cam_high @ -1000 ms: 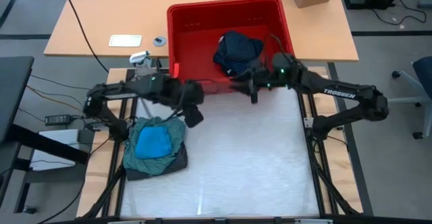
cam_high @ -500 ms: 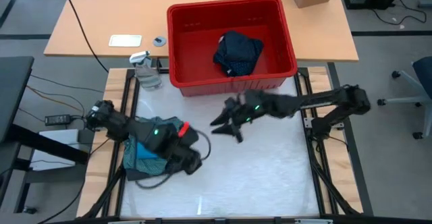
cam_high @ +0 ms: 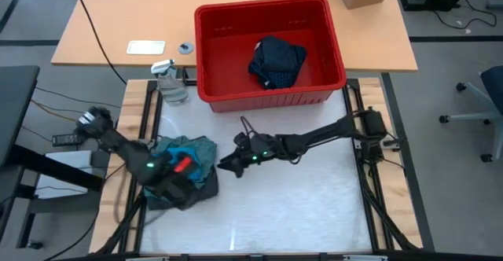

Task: Fold laundry
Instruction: Put the stack of clothes into the red bin

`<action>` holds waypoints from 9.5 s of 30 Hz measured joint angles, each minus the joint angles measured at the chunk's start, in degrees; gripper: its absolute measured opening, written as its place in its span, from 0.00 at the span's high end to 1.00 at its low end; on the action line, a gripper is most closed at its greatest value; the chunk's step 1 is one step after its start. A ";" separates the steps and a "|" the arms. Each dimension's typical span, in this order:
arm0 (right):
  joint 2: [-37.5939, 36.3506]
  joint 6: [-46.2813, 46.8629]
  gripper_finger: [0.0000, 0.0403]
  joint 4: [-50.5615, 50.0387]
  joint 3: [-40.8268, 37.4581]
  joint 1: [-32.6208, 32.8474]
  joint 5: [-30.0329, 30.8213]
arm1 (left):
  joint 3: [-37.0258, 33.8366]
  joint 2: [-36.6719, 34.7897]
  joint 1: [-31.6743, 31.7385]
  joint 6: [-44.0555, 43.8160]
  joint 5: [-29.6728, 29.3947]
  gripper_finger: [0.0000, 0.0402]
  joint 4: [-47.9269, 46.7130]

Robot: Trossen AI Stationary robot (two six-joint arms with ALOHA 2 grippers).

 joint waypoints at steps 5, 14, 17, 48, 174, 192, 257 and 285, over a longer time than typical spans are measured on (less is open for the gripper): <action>4.71 3.56 0.53 -0.59 4.43 -0.14 0.06 | -16.52 -11.02 -3.61 -14.38 0.65 0.61 4.26; 4.36 4.30 0.53 -2.00 5.33 1.12 0.70 | -40.68 -16.10 -0.44 -13.15 12.91 0.58 21.59; 3.33 4.24 0.53 -2.18 5.37 1.55 0.62 | -46.34 -15.58 1.09 -11.41 14.69 0.58 33.37; -16.93 -21.45 0.53 -50.72 5.29 -1.44 -13.92 | -13.82 8.07 18.05 -7.30 4.66 0.55 45.80; -16.48 9.99 0.12 -5.35 -39.52 -16.49 -12.47 | -34.33 13.02 22.32 -3.40 -4.58 0.78 79.21; -9.64 15.51 0.66 3.22 -35.32 -11.37 -15.88 | -34.12 22.93 24.29 3.88 -1.59 0.78 104.50; 11.06 -15.75 0.29 -51.13 30.36 -56.66 -30.23 | 10.61 26.85 84.38 59.59 24.59 0.36 47.79; -0.59 -42.38 0.14 -52.81 30.34 -53.33 -27.58 | 19.62 20.38 79.07 76.23 10.53 0.22 35.10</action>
